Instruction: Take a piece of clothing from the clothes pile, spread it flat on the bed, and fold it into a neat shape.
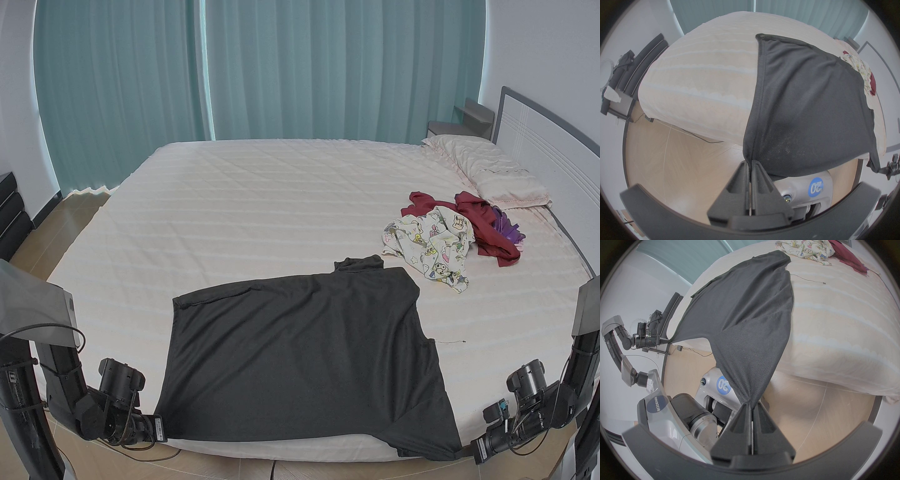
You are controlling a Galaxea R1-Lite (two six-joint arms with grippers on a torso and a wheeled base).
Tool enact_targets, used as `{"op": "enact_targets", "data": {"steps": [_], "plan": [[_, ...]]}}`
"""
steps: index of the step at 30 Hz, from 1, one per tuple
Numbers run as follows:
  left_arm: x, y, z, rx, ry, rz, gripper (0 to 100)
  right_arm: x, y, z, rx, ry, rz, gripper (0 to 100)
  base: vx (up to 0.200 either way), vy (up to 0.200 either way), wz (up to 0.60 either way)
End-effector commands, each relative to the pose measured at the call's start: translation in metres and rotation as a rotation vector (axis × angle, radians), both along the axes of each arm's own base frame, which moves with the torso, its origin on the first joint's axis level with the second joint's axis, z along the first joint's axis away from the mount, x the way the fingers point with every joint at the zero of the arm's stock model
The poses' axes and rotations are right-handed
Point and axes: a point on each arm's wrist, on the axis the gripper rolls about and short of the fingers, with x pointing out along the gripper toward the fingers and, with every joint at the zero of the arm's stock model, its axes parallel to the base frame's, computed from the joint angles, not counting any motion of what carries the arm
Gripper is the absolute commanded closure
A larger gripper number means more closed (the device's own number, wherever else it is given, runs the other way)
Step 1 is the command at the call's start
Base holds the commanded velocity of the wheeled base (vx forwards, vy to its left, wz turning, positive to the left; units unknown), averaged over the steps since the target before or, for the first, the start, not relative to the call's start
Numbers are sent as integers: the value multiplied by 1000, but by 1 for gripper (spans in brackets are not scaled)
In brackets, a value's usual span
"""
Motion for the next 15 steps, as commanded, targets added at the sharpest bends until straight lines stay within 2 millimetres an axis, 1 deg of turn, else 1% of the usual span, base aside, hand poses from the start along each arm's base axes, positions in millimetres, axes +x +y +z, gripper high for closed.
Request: {"op": "enact_targets", "data": {"steps": [1, 2, 5, 9, 12, 15], "plan": [[-11, 1, 6, -2, 9, -34, 100, -8, -1, 4, -3, 19, 13, 100, 0, 0, 0], [-13, 1, 6, -2, 14, -36, 100, -9, -1, 5, -5, 20, 20, 100, 0, 0, 0], [-25, 3, 6, 17, 58, -70, 100, -13, -1, 6, -11, 41, 36, 100, 0, 0, 0], [-29, 4, 6, 26, 73, -89, 100, -17, -2, 8, -14, 59, 55, 100, 0, 0, 0], [-39, 5, 5, 38, 112, -115, 100, -19, -2, 10, -15, 63, 57, 100, 0, 0, 0], [-39, 5, 5, 42, 113, -125, 100, -20, -2, 11, -12, 67, 57, 100, 0, 0, 0]]}}
